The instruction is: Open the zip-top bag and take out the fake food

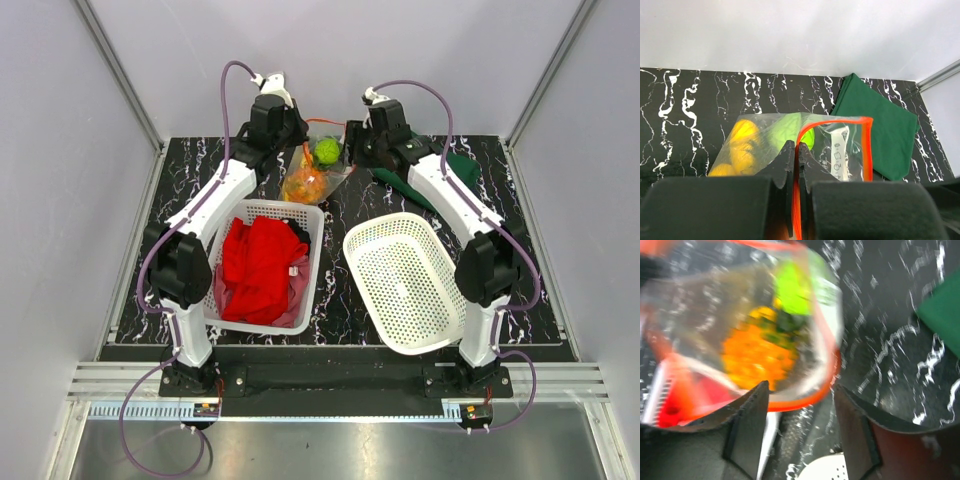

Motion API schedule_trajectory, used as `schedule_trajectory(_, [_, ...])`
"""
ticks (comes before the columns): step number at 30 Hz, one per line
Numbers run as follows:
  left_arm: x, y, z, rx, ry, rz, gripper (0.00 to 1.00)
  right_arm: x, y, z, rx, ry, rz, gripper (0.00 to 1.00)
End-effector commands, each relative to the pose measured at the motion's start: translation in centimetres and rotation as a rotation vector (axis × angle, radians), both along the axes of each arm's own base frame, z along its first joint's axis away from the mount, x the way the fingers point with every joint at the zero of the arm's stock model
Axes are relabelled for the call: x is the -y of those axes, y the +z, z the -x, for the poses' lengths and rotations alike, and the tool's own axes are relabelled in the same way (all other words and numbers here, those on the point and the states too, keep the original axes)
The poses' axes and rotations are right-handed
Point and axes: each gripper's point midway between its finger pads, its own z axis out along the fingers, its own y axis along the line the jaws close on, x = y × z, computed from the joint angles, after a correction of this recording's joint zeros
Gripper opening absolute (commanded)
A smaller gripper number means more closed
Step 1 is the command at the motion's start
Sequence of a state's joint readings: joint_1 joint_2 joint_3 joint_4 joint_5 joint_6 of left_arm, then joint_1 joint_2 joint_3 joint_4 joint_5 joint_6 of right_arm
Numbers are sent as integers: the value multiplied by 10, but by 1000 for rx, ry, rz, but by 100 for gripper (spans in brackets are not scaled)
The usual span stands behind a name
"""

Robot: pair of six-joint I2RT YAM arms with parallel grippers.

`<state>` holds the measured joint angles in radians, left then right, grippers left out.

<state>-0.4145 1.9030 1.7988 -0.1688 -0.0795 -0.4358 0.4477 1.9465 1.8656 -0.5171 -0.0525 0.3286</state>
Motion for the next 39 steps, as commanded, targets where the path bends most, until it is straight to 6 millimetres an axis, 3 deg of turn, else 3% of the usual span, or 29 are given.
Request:
schedule_trajectory(1, [9, 47, -3, 123, -21, 64, 0, -16, 67, -2, 155, 20, -19, 57])
schedule_trajectory(5, [11, 45, -3, 116, -22, 70, 0, -42, 64, -8, 144, 90, -93, 43])
schedule_trajectory(7, [12, 46, -2, 115, -27, 81, 0, -53, 50, -20, 124, 104, -104, 43])
schedule_trajectory(8, [12, 48, -2, 117, -29, 84, 0, -57, 55, -25, 138, 112, -114, 43])
schedule_trajectory(9, [14, 47, -1, 114, -33, 87, 0, -61, 38, -32, 116, 118, -98, 43])
schedule_trajectory(11, [16, 50, -1, 118, -42, 94, 0, -67, 35, -41, 129, 133, -100, 41])
schedule_trajectory(12, [17, 50, -1, 117, -44, 100, 0, -70, 17, -48, 110, 136, -89, 41])
schedule_trajectory(18, [30, 52, 3, 99, -104, 147, 0, -64, 4, -79, 159, 107, -98, 41])
schedule_trajectory(24, [39, 43, 4, 61, -128, 181, 0, -60, -2, -92, 244, 121, -68, 54])
schedule_trajectory(25, [42, 43, 6, 55, -143, 190, 0, -58, -13, -93, 234, 118, -64, 56])
schedule_trajectory(32, [56, 41, 7, 40, -199, 218, 0, -74, -17, -92, 252, 176, -154, 70])
schedule_trajectory(33, [59, 43, 8, 38, -211, 229, 0, -74, -23, -91, 256, 174, -159, 78])
schedule_trajectory(39, [73, 40, 7, 19, -239, 260, 0, -76, -50, -96, 238, 167, -164, 92])
